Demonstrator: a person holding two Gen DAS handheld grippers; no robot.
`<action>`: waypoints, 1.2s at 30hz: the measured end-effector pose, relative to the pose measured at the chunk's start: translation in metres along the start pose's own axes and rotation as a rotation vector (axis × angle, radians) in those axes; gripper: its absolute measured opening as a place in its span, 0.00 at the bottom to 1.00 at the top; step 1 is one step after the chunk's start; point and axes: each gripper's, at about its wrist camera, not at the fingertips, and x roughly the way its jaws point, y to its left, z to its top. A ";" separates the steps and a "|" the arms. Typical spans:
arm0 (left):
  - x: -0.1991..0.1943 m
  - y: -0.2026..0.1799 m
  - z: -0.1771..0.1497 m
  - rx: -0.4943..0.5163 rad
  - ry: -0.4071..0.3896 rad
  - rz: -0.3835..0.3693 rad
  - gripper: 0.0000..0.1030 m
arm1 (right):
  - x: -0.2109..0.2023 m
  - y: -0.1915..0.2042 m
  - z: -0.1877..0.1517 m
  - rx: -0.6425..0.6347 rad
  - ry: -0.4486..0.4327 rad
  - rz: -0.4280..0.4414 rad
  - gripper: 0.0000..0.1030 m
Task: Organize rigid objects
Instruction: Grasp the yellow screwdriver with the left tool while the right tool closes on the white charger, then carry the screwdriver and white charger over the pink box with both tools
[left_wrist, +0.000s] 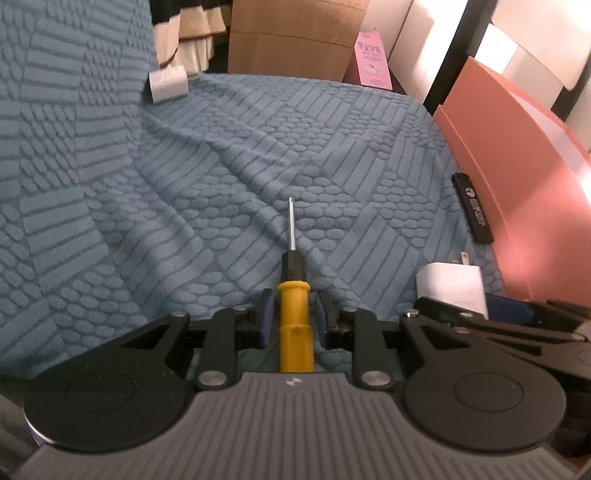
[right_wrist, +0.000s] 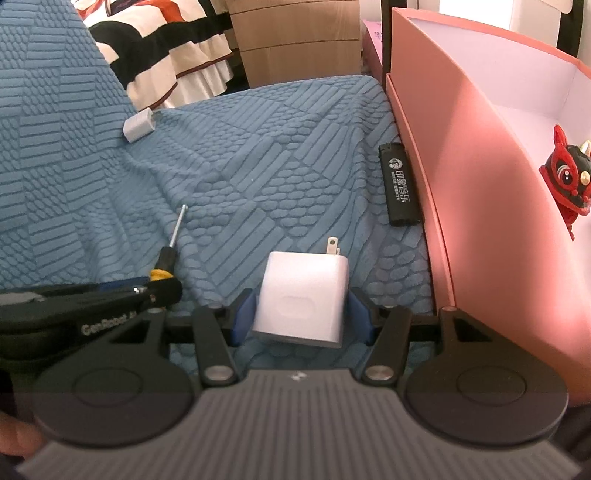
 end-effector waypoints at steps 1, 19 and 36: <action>0.000 -0.001 0.000 0.000 -0.005 0.006 0.26 | 0.001 0.000 0.000 -0.003 -0.001 -0.001 0.56; -0.019 0.015 0.013 -0.111 -0.054 -0.055 0.20 | 0.002 0.006 0.006 -0.056 -0.053 -0.030 0.53; -0.043 0.015 0.022 -0.143 -0.104 -0.138 0.20 | -0.046 0.016 0.012 -0.097 -0.125 -0.029 0.53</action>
